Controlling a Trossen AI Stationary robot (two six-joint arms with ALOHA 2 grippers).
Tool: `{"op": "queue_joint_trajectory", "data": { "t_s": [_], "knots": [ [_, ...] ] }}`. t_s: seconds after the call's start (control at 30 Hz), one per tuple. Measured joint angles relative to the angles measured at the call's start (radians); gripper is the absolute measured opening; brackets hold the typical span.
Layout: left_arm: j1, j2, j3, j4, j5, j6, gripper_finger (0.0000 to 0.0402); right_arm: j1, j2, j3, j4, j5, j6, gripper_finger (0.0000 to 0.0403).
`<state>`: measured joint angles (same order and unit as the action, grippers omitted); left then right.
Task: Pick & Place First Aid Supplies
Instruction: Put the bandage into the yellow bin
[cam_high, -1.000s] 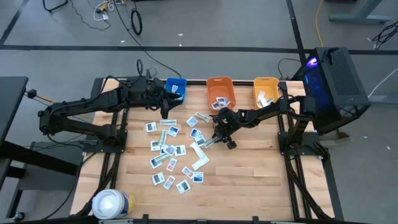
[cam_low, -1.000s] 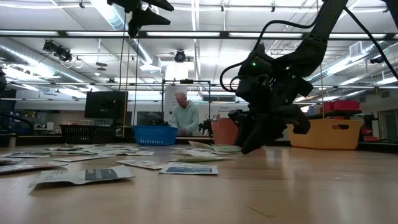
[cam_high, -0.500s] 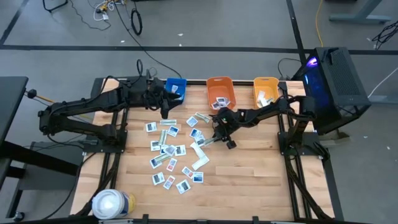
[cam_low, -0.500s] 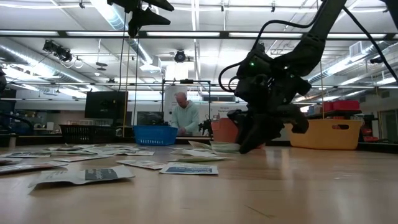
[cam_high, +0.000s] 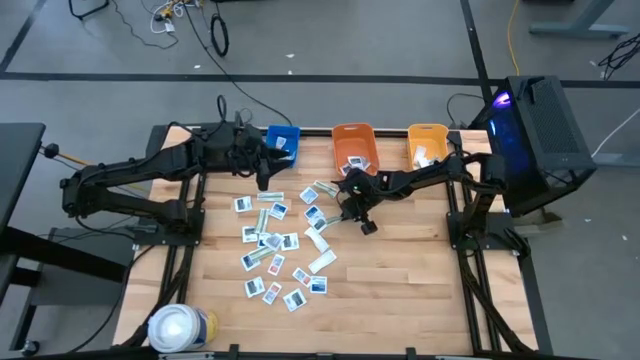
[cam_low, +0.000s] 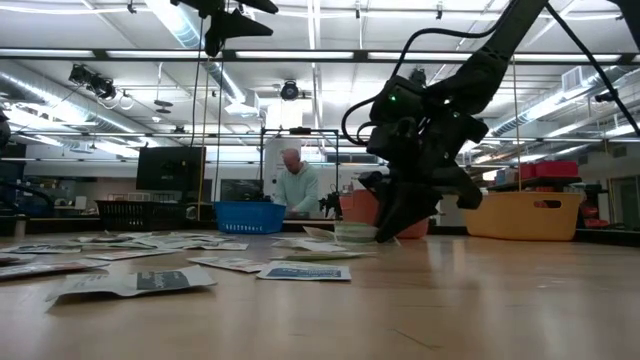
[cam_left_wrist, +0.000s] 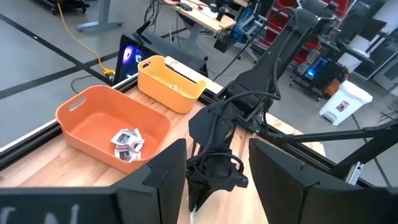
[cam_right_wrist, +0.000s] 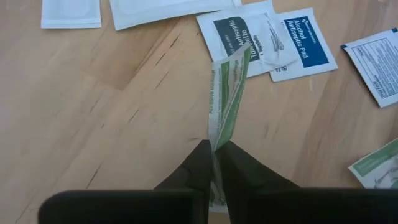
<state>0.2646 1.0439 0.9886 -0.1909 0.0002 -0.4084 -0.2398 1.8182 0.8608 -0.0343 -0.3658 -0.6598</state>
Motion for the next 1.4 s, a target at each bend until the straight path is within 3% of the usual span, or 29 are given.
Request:
{"op": "queue_joint_trajectory", "data": {
  "t_s": [0.3, 0.63, 1.07, 1.4],
  "knots": [
    [0.0, 0.0, 0.0, -0.001, 0.0, 0.0, 0.0179, 0.001, -0.017, 0.0, -0.007, -0.006, 0.048, 0.0021],
    [0.0, 0.0, 0.0, 0.005, 0.0, 0.0, 0.0179, 0.001, -0.202, 0.002, -0.053, -0.007, 0.123, 0.0021],
    [0.0, 0.0, 0.0, 0.005, 0.0, 0.002, 0.0179, 0.001, -0.49, 0.002, -0.082, 0.231, 0.42, 0.0021],
    [0.0, 0.0, 0.0, 0.005, 0.003, 0.028, 0.0179, -0.024, -0.581, 0.002, -0.1, 0.347, 0.558, 0.0021]
  ]
}}
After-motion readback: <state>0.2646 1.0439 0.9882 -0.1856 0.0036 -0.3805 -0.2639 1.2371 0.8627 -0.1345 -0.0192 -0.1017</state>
